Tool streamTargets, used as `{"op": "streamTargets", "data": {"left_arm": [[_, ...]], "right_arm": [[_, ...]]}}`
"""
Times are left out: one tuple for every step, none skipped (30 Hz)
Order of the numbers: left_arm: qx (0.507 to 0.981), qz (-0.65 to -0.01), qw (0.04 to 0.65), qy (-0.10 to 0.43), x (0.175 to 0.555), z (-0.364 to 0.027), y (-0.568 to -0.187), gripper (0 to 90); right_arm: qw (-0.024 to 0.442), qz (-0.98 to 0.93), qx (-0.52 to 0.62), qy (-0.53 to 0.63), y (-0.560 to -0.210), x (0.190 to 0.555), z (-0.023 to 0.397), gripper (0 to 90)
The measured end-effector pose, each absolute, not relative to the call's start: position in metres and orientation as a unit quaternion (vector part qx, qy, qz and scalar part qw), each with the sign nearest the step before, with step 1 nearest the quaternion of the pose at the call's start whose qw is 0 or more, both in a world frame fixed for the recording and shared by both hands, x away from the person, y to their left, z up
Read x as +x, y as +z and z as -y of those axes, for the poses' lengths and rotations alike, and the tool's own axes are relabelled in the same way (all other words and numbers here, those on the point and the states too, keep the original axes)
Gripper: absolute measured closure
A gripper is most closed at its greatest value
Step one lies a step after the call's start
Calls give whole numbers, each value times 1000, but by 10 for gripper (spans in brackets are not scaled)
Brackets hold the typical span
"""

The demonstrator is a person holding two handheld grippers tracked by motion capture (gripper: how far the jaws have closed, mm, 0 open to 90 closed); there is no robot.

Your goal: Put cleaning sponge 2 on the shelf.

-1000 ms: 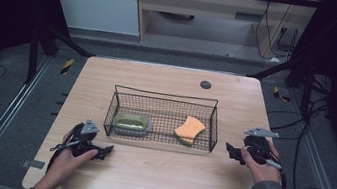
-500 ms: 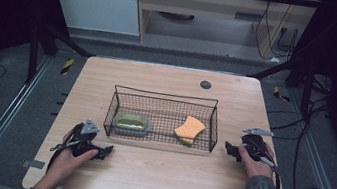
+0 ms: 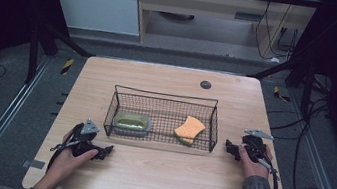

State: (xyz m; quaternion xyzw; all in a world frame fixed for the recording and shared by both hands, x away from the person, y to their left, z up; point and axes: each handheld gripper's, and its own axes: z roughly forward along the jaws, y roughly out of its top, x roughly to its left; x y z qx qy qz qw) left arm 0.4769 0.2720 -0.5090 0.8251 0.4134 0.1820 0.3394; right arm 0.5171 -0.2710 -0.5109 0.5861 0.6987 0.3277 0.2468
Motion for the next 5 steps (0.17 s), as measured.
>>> {"op": "streamTargets", "data": {"left_arm": [[825,-413,339,182,477,-272,-509,0],[825,-413,339,182,477,-272,-509,0],[825,-413,339,182,477,-272,-509,0],[825,-413,339,182,477,-272,-509,0],[825,-413,340,182,477,-272,-509,0]], "right_arm": [[248,-701,584,326,-511,517,271,89],[250,-703,582,322,-511,518,270,82],[254,-712,576,312,-512,518,267,70],[253,-716,572,312,-512,518,266,68],[253,-713,575,311,-512,517,266,66]]}}
